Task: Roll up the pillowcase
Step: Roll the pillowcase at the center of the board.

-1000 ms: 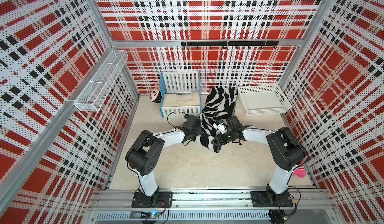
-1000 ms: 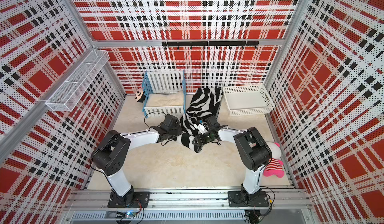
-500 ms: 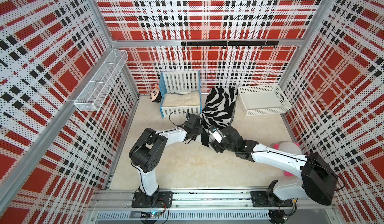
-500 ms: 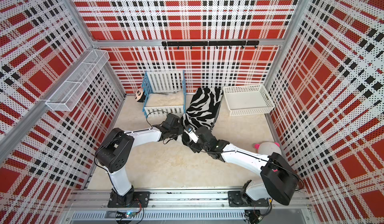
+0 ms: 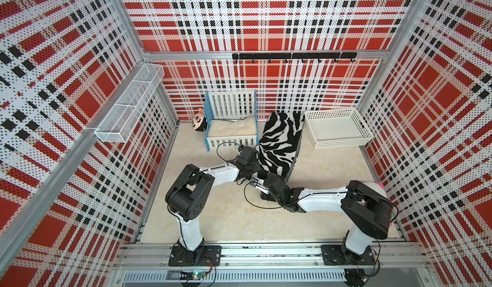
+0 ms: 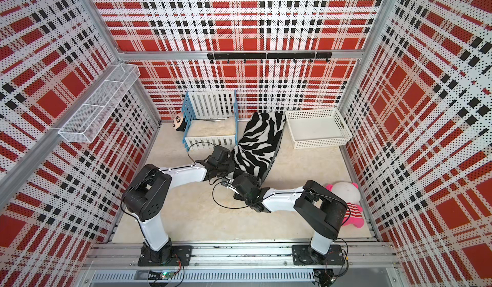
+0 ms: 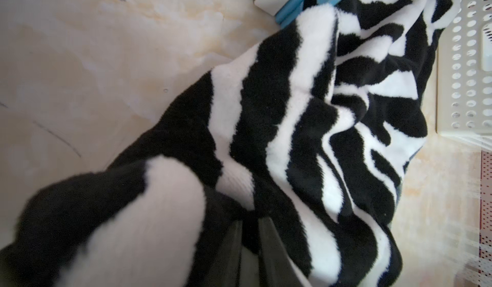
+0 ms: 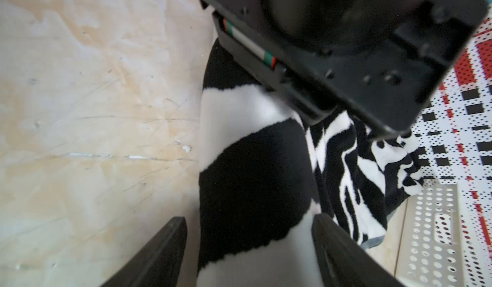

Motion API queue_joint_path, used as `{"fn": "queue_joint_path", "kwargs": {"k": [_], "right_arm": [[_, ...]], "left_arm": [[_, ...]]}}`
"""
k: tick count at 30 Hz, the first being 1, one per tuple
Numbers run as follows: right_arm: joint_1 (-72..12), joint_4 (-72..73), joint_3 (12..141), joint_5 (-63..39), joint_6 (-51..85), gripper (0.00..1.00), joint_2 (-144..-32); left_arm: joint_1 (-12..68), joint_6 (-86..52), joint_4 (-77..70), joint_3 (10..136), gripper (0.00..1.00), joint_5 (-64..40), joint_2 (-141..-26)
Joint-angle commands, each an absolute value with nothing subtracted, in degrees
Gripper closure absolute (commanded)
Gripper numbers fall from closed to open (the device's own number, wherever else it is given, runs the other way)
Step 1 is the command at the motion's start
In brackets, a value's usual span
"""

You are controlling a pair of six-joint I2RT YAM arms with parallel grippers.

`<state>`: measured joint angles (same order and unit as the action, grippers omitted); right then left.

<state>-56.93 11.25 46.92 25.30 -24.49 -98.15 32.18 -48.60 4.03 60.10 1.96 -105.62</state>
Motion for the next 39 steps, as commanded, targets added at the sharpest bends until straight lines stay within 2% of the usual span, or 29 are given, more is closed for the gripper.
{"fn": "queue_joint_path", "kwargs": {"k": [1,6,12,15,20,22,28,32,39], "right_arm": [[-57.13,16.88,47.32,28.11,-27.77,0.18,-99.23],[-56.70,16.23,47.67,27.35,-28.03,0.15,-101.04],[-55.48,14.53,45.97,25.31,-23.82,0.18,-103.15],[-54.61,11.30,47.55,24.63,-21.11,0.29,-104.16],[-52.32,2.81,50.56,18.11,-16.98,0.67,-103.71],[-51.73,-0.23,51.24,14.31,-15.14,0.86,-103.09],[-51.45,-5.36,52.68,5.06,-11.03,0.90,-101.98],[-51.47,-7.44,54.45,-3.89,-7.63,0.95,-101.28],[-48.73,-7.42,55.91,-21.28,1.27,0.96,-101.40]], "left_arm": [[32.06,-48.26,3.43,59.11,0.82,1.10,-106.06],[32.01,-48.33,3.34,59.14,0.82,0.95,-106.10],[31.64,-48.25,3.34,58.86,0.82,0.70,-105.74],[31.30,-48.20,3.34,58.79,0.82,0.62,-105.56],[29.80,-48.14,3.39,58.71,0.82,-0.10,-103.79],[28.74,-48.08,3.51,58.92,0.81,-0.60,-102.45],[23.73,-46.72,7.49,59.96,0.74,-1.10,-95.67],[18.73,-45.80,10.31,58.55,0.73,-1.07,-88.69],[12.34,-44.18,13.59,54.45,0.71,-1.08,-78.28]]}}
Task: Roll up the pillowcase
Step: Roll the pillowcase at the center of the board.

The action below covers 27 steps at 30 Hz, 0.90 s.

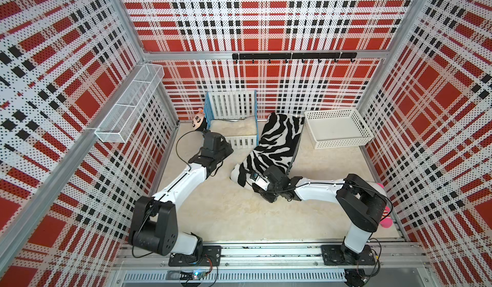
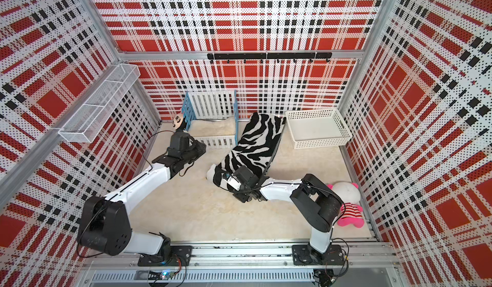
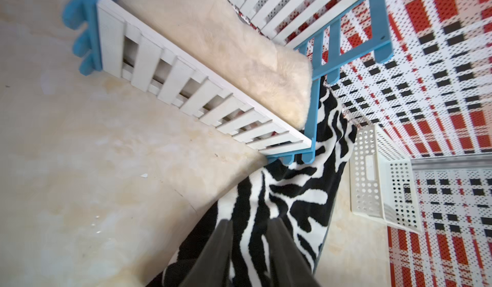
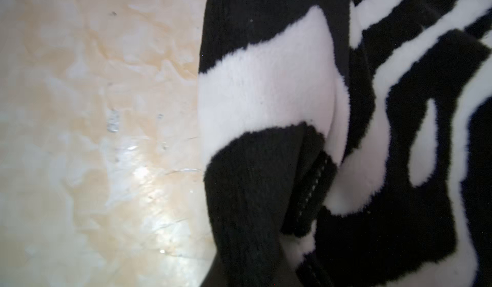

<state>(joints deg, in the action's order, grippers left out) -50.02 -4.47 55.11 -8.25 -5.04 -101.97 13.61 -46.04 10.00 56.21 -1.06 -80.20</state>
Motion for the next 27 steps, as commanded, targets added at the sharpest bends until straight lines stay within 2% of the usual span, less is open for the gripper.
{"fn": "queue_joint_path", "kwargs": {"k": [1,6,16,22,27], "right_arm": [[-47.72,-7.69,56.30,-24.05,2.20,0.96,-102.04],[-41.50,-8.76,59.19,-37.99,6.91,0.99,-107.09],[-32.07,-7.44,62.98,-55.47,15.76,0.96,-115.48],[-29.03,-11.26,68.43,-59.22,19.17,0.95,-120.85],[-28.75,-14.28,70.69,-58.06,18.43,0.95,-121.88]], "left_arm": [[12.31,-44.05,13.92,54.04,0.71,-1.10,-77.49],[13.73,-44.08,13.97,51.21,0.71,-0.42,-75.08],[26.09,-43.68,9.56,46.15,0.71,2.36,-73.13],[34.20,-42.82,5.54,41.77,0.74,4.18,-72.15],[36.13,-42.98,0.79,38.94,0.74,4.62,-73.98]]}}
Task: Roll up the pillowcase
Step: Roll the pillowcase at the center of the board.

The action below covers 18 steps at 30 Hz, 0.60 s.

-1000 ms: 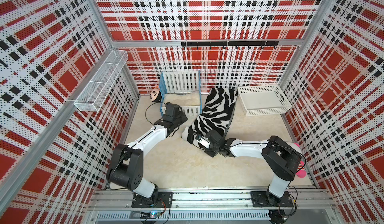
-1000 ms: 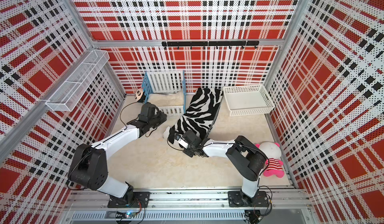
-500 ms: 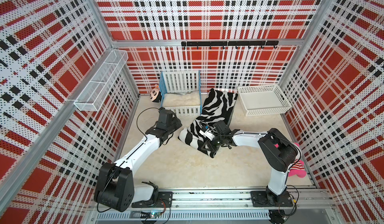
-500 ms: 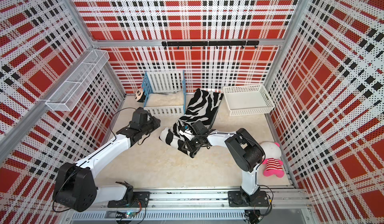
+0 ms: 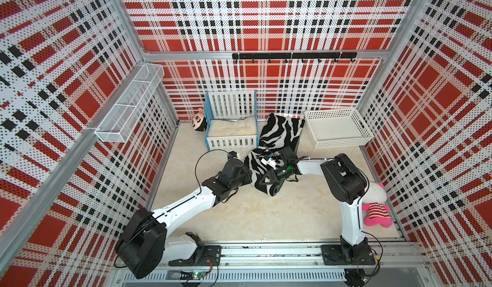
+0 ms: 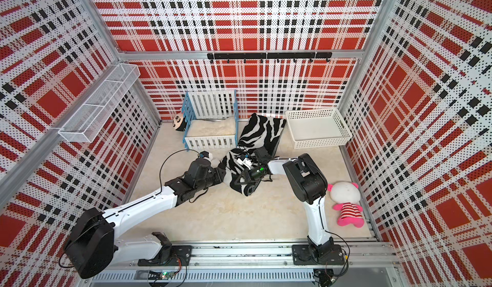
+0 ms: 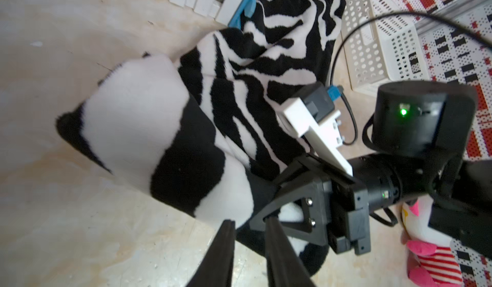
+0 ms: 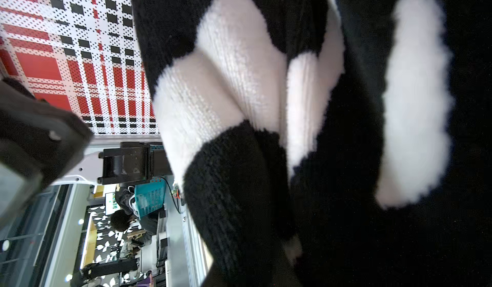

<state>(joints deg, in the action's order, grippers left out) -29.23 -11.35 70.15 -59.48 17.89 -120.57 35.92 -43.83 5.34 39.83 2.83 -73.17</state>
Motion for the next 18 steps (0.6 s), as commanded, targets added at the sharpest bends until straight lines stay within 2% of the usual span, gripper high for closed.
{"fn": "queue_joint_path", "kwargs": {"k": [1,6,11,17,18], "right_arm": [[-28.75,-14.41,70.45,-57.61,18.15,0.94,-121.49],[-28.83,-14.27,69.26,-55.44,17.75,0.87,-120.02],[-28.83,-14.68,68.83,-52.76,17.31,0.73,-118.49],[-28.83,-14.10,67.42,-46.86,17.03,0.53,-113.41],[-28.92,-14.17,66.88,-44.80,16.61,0.41,-111.84]], "left_arm": [[35.97,-42.77,0.07,39.00,0.74,4.85,-75.29],[35.01,-42.71,-2.37,42.18,0.75,6.14,-82.57],[33.73,-42.84,-3.25,45.02,0.77,4.57,-90.01],[33.05,-43.77,-3.08,46.56,0.78,3.45,-95.91],[33.05,-43.81,-3.08,46.74,0.78,3.30,-96.43]]}}
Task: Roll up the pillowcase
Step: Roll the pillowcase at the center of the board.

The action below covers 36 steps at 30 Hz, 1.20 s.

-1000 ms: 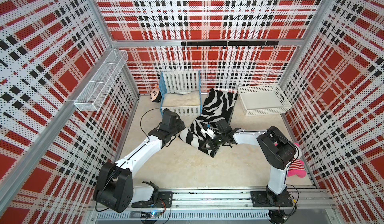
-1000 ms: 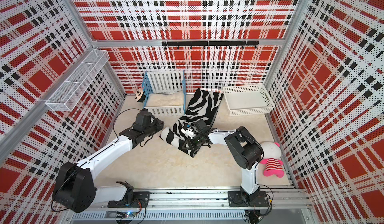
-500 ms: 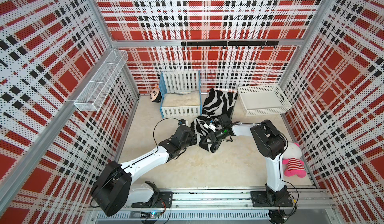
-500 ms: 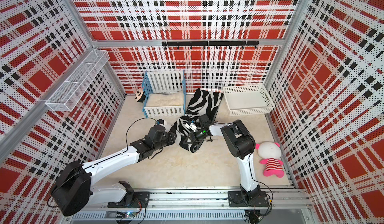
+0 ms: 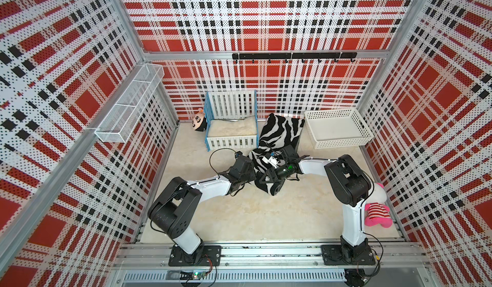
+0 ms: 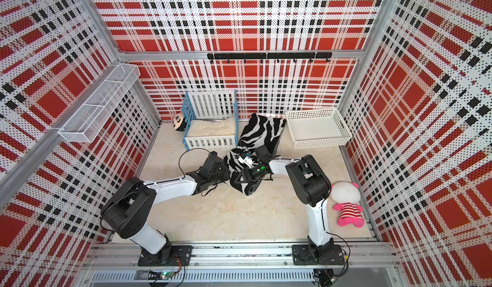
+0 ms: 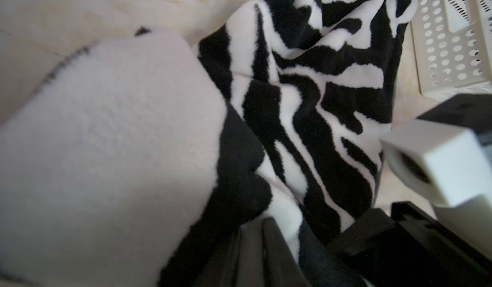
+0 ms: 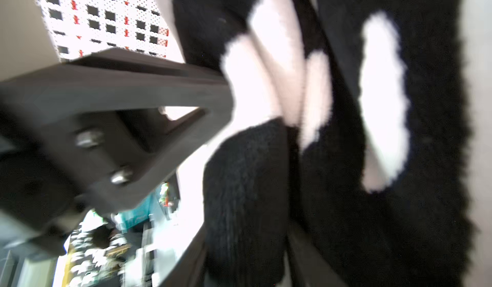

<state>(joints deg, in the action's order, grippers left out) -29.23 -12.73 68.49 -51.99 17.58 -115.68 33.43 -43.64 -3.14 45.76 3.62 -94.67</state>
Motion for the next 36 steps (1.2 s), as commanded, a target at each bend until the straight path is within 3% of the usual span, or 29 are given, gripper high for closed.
{"fn": "queue_joint_path", "kwargs": {"k": [1,4,8,13,17,23,26,27,36], "right_arm": [[-28.92,-14.31,66.29,-42.59,16.08,0.36,-110.00],[-29.47,-15.24,64.49,-34.69,13.62,0.19,-103.95],[-33.31,-15.63,62.16,-18.97,8.32,0.13,-95.19],[-43.22,-6.71,55.50,8.95,0.06,0.07,-86.67],[-44.38,-2.21,53.66,13.60,3.41,0.02,-85.50],[-43.67,2.41,50.97,3.56,3.53,0.02,-86.67],[-45.33,5.87,47.67,5.47,-2.06,0.20,-86.82],[-46.36,6.95,46.50,7.27,-3.75,0.22,-86.75],[-53.73,15.87,40.36,16.15,-16.84,0.14,-90.03]], "left_arm": [[32.97,-43.86,-3.08,46.83,0.78,3.16,-96.72],[32.89,-43.95,-3.01,46.93,0.79,2.99,-97.11],[32.66,-43.96,-2.91,47.24,0.79,2.64,-97.29],[32.53,-43.86,-2.90,48.40,0.79,2.12,-97.57],[32.58,-43.86,-2.90,49.12,0.79,1.81,-97.81],[32.29,-43.60,-2.90,49.49,0.79,1.35,-98.12],[32.02,-43.59,-2.81,49.75,0.79,0.87,-98.17],[32.02,-43.59,-2.65,49.90,0.79,0.88,-98.17],[31.72,-43.68,-2.11,50.44,0.79,0.53,-98.61]]}}
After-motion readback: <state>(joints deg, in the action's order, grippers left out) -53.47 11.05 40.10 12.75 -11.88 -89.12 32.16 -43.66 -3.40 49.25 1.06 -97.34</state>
